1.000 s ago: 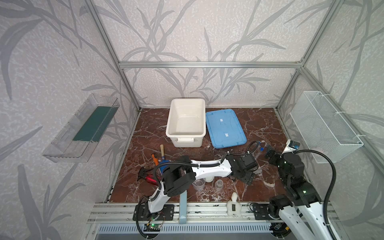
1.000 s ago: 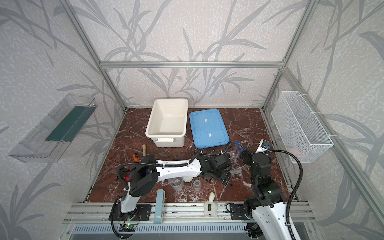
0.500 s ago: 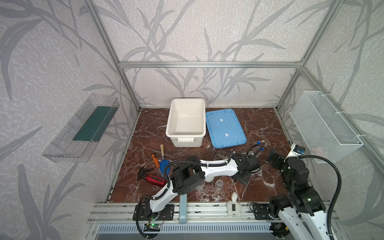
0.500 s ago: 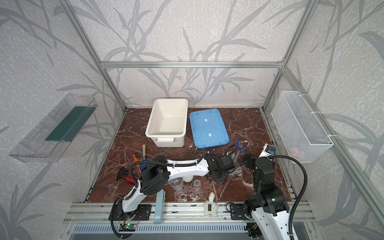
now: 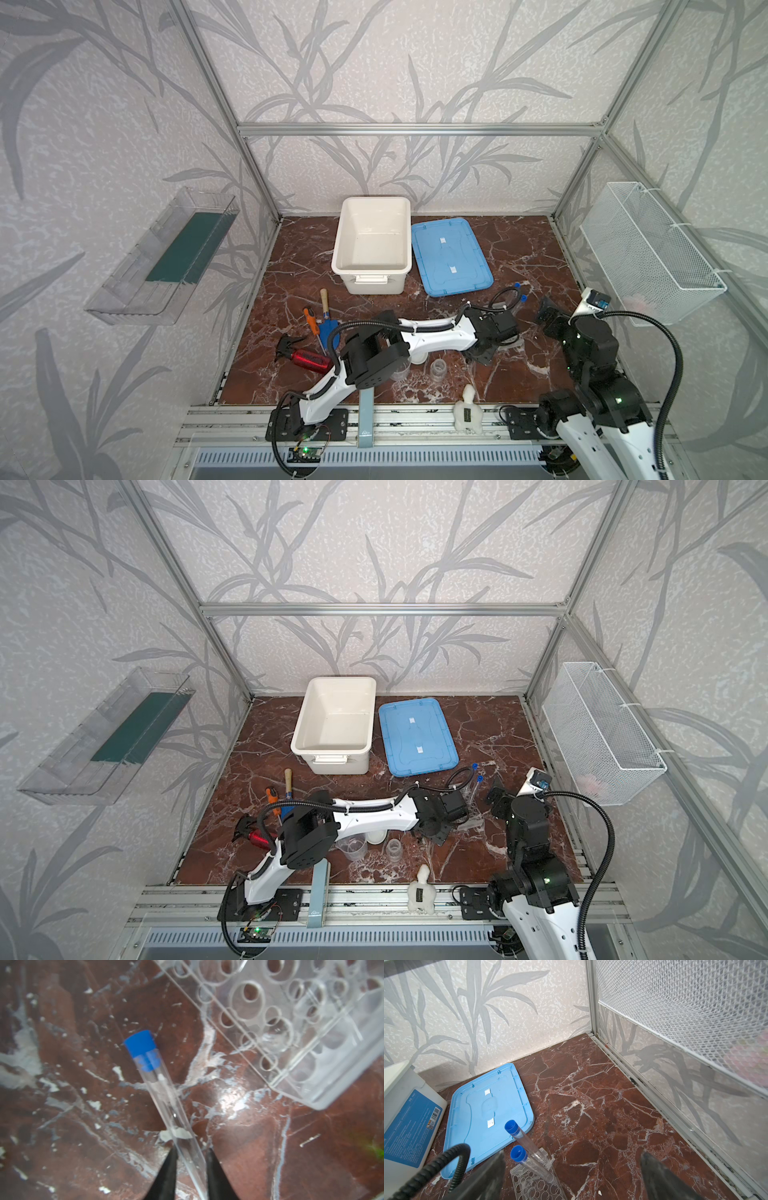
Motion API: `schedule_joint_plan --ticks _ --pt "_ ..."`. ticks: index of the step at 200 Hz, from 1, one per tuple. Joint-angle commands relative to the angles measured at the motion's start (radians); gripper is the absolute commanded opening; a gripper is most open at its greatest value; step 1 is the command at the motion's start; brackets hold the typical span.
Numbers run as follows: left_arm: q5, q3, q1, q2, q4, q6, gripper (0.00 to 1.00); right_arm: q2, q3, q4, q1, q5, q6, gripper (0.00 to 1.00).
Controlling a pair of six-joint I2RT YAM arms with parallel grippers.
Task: Organize the chemistry lab equipment
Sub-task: 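Lower the left gripper onto the last blue-capped tube and close it, then lift the tube with the left gripper toward the approaching right gripper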
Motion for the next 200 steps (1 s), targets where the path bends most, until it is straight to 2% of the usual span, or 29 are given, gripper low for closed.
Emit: schedule_joint_plan --ticks 1,33,59,77,95,148,200 --pt "-0.068 0.009 0.017 0.010 -0.072 -0.038 0.21 -0.013 -0.006 -0.010 -0.001 0.005 -0.007 0.99" --pt "-0.073 -0.027 0.046 -0.019 -0.028 -0.038 0.20 -0.012 -0.014 -0.009 -0.002 -0.010 -0.009 0.99" --pt "-0.046 -0.019 0.092 -0.011 0.004 -0.038 0.20 -0.007 -0.015 -0.009 -0.002 -0.015 -0.014 0.99" --pt "-0.065 0.001 0.117 -0.003 0.005 -0.049 0.20 -0.009 -0.018 -0.012 -0.003 -0.015 -0.018 0.99" --pt "-0.042 0.004 0.133 0.001 0.027 -0.049 0.23 -0.010 -0.023 -0.010 -0.002 -0.021 -0.018 0.99" --pt "-0.004 -0.071 0.119 -0.050 0.030 -0.049 0.30 -0.009 -0.028 -0.009 -0.002 -0.032 -0.018 0.99" --pt "0.003 -0.122 0.075 -0.103 -0.052 -0.038 0.30 -0.010 -0.040 -0.009 -0.002 -0.031 -0.020 0.99"
